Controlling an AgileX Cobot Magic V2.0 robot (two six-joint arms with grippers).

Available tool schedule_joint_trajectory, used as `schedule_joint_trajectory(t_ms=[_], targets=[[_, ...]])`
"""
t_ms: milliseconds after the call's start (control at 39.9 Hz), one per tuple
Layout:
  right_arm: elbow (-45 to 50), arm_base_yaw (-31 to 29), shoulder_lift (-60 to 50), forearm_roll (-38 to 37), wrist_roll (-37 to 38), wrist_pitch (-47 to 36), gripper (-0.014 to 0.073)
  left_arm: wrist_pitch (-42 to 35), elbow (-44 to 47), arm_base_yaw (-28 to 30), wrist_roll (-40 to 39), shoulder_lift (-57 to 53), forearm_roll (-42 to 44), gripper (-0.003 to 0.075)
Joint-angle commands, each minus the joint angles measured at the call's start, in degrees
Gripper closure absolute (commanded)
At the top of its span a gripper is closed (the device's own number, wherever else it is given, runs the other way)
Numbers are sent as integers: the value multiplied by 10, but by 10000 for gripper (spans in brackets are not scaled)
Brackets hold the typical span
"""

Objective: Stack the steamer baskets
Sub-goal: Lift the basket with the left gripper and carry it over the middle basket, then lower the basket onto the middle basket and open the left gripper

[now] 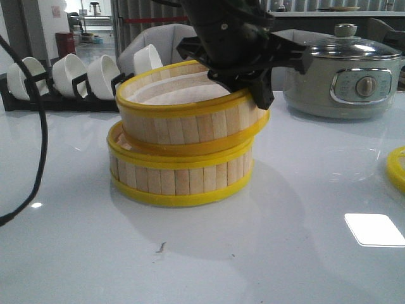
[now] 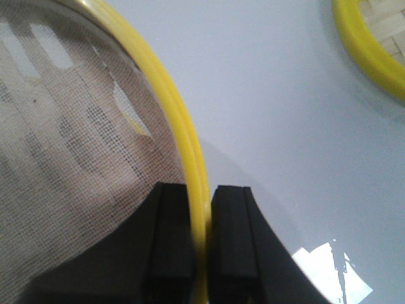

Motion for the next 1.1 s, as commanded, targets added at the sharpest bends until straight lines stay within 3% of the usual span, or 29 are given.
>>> schedule_joint_trajectory(t_ms=[0, 1079], targets=[[-22, -3, -5, 7, -3, -40, 100, -11, -22, -4, 1, -28, 1, 636], [-22, -3, -5, 7, -3, -39, 100, 15, -30, 10, 1, -28, 45, 635]])
